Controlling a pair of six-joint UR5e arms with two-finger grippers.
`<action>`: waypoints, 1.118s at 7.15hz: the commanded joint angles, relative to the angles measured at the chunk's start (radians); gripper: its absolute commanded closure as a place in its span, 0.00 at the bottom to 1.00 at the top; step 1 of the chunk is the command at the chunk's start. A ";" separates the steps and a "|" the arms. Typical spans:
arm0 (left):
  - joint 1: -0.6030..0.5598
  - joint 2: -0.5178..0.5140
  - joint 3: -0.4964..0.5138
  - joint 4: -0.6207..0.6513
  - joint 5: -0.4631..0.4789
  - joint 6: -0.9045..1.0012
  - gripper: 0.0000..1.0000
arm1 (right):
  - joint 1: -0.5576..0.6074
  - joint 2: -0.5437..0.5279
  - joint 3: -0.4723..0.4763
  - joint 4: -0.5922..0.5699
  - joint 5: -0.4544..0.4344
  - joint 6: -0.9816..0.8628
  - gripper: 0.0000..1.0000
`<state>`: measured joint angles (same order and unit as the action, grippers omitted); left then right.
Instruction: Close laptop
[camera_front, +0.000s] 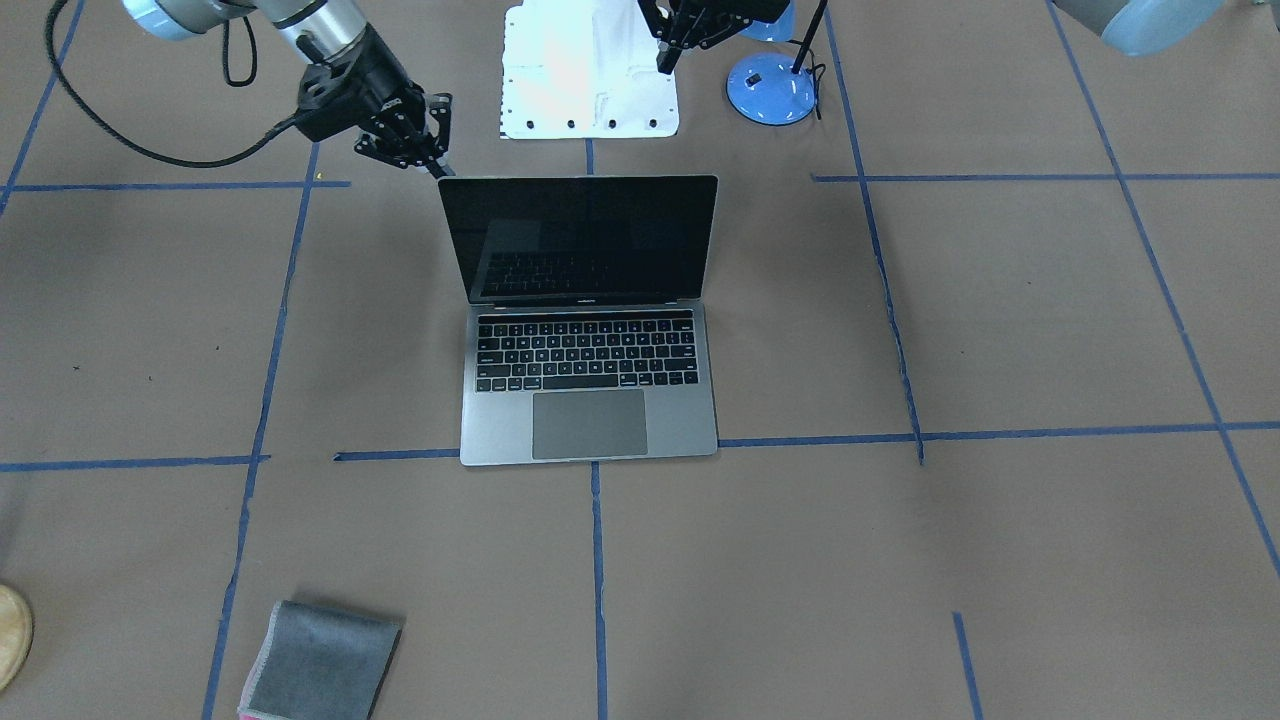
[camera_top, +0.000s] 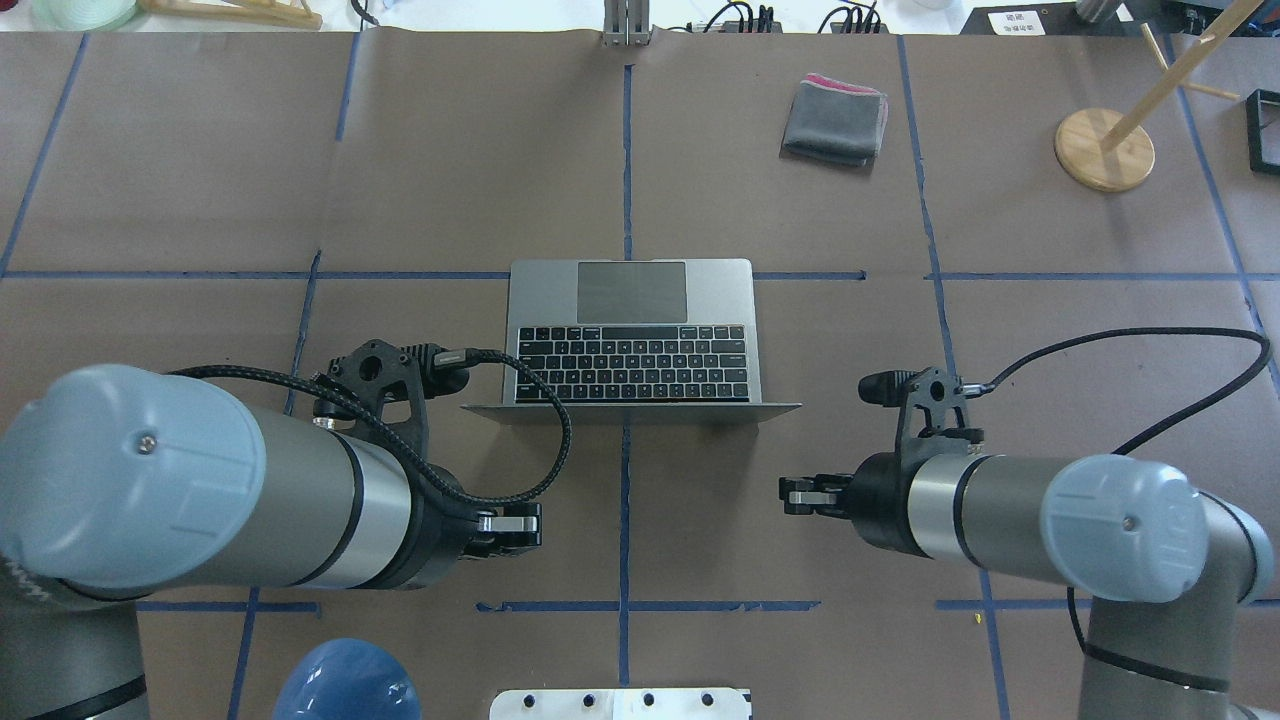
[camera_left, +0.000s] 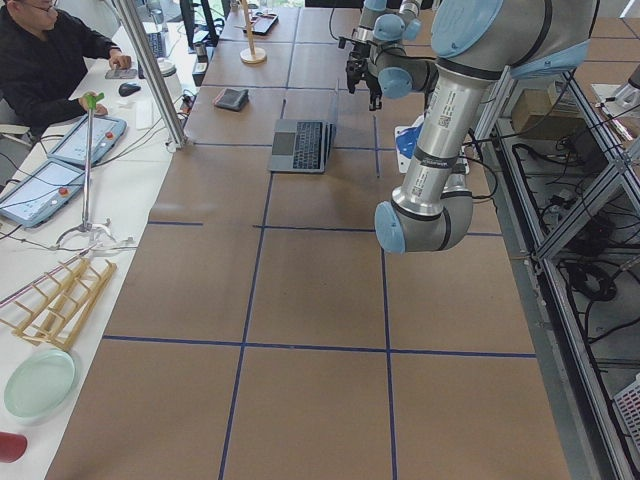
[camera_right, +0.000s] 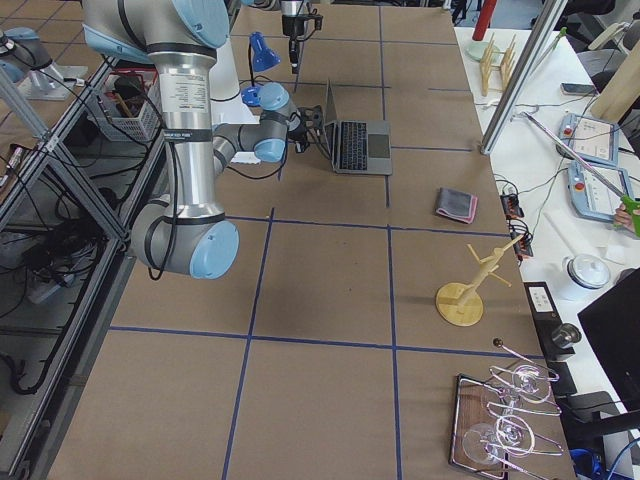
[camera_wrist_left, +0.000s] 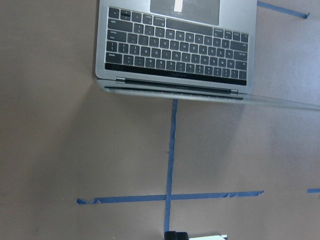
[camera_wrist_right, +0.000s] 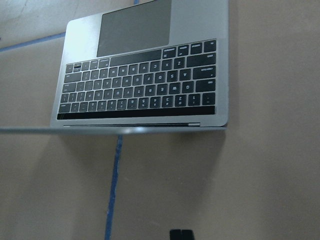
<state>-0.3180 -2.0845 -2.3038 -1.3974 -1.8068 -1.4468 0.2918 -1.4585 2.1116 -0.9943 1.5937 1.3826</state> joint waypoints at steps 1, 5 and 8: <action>0.019 -0.022 0.084 -0.002 0.074 0.066 1.00 | -0.036 0.070 -0.054 -0.001 -0.066 0.004 0.99; 0.001 -0.058 0.224 -0.086 0.096 0.101 1.00 | -0.020 0.076 -0.056 0.000 -0.093 0.003 0.99; -0.102 -0.103 0.320 -0.164 0.096 0.125 1.00 | 0.032 0.096 -0.067 0.002 -0.090 -0.002 1.00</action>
<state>-0.3799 -2.1642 -2.0354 -1.5158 -1.7096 -1.3245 0.2973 -1.3760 2.0521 -0.9936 1.5012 1.3834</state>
